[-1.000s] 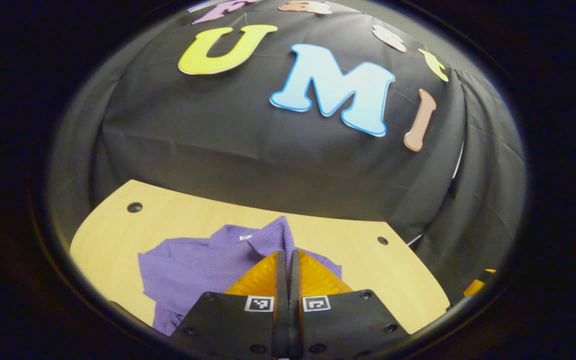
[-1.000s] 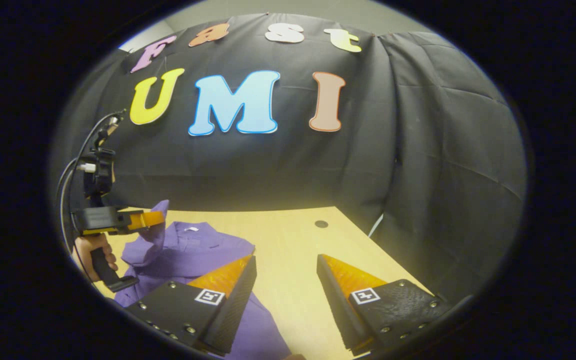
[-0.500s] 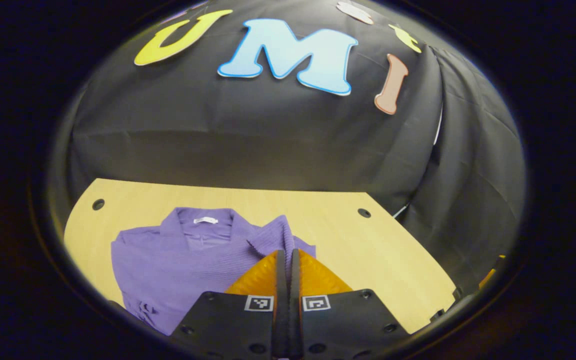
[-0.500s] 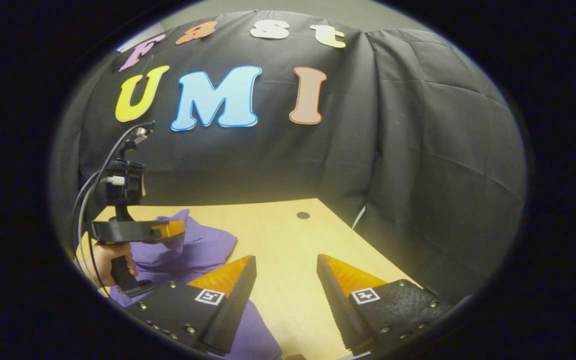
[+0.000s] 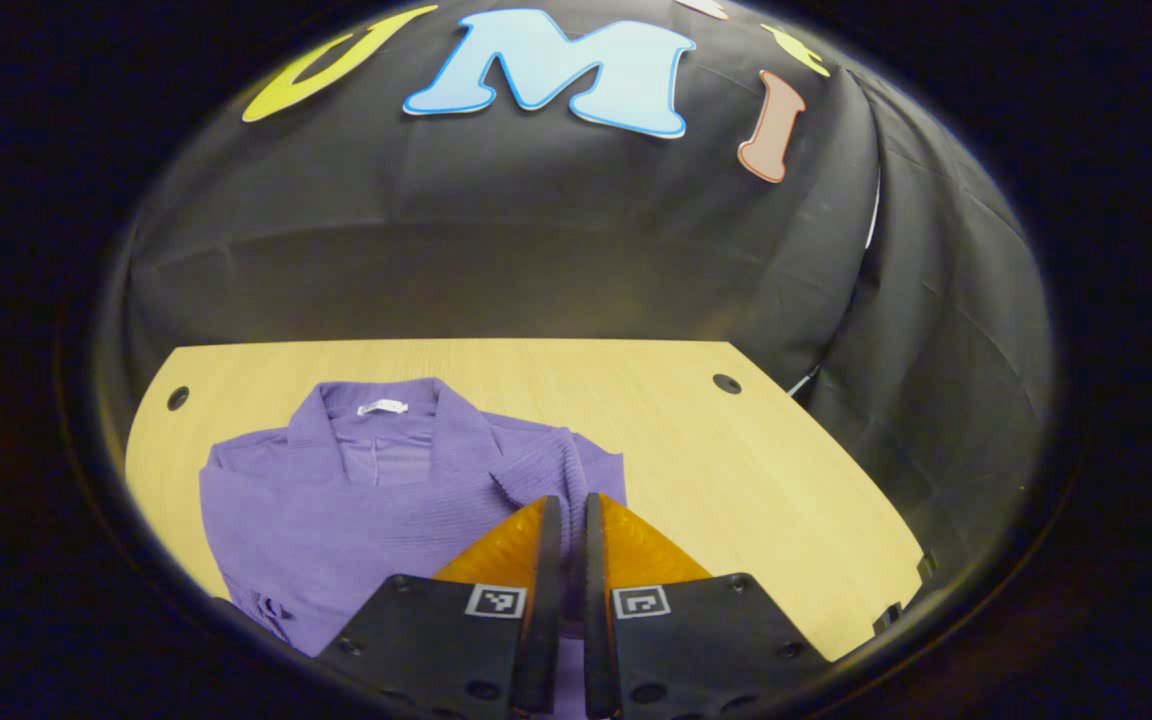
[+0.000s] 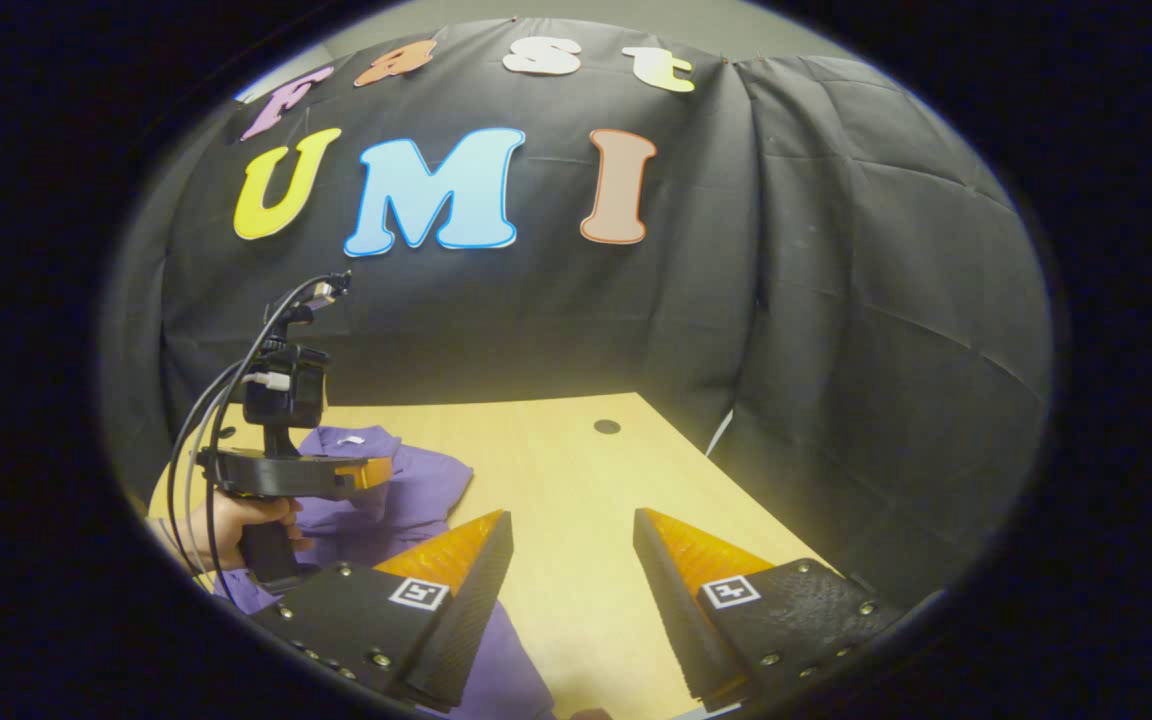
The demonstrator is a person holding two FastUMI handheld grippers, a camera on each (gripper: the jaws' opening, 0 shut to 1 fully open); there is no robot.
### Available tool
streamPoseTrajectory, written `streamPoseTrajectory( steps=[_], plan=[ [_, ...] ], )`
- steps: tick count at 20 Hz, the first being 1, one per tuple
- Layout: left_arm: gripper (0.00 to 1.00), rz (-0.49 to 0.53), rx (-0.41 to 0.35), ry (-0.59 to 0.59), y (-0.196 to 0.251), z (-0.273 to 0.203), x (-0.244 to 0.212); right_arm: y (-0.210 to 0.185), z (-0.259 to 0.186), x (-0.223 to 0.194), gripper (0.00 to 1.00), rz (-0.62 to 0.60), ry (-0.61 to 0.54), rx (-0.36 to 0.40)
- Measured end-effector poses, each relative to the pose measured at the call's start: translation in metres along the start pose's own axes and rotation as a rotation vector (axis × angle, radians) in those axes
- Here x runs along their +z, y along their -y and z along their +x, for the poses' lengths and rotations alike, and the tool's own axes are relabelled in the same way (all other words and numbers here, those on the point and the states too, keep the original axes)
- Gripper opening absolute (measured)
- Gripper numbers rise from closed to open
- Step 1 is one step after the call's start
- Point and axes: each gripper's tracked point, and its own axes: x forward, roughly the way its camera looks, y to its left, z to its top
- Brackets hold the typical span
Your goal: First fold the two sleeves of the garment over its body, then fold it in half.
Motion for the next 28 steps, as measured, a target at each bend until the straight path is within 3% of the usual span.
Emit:
streamPoseTrajectory(
  steps=[1,2,3,7,11,15,28],
  plan=[
    [0.12,-0.007,-0.009,0.006,0.002,-0.002,0.001,-0.001,0.001,-0.001,0.77,-0.003,-0.001,0.012],
    [0.28,-0.011,-0.016,0.016,0.004,-0.006,0.003,-0.004,0.002,-0.001,0.76,-0.006,-0.001,0.026],
    [0.37,-0.009,-0.013,0.027,0.003,-0.010,0.004,-0.007,0.003,-0.003,0.77,-0.009,-0.003,0.042],
    [0.86,0.020,0.018,0.065,-0.001,-0.034,0.007,-0.015,0.006,-0.008,0.77,-0.028,0.004,0.111],
    [0.87,0.009,0.065,0.136,-0.015,-0.076,0.013,-0.019,0.007,-0.016,0.77,-0.054,0.028,0.177],
    [0.93,0.026,0.122,0.196,-0.031,-0.129,0.006,-0.018,0.004,-0.031,0.77,-0.107,0.038,0.208],
    [0.93,-0.012,0.174,0.146,-0.101,-0.274,-0.109,-0.036,-0.047,-0.127,0.77,-0.073,-0.149,0.159]
  ],
)
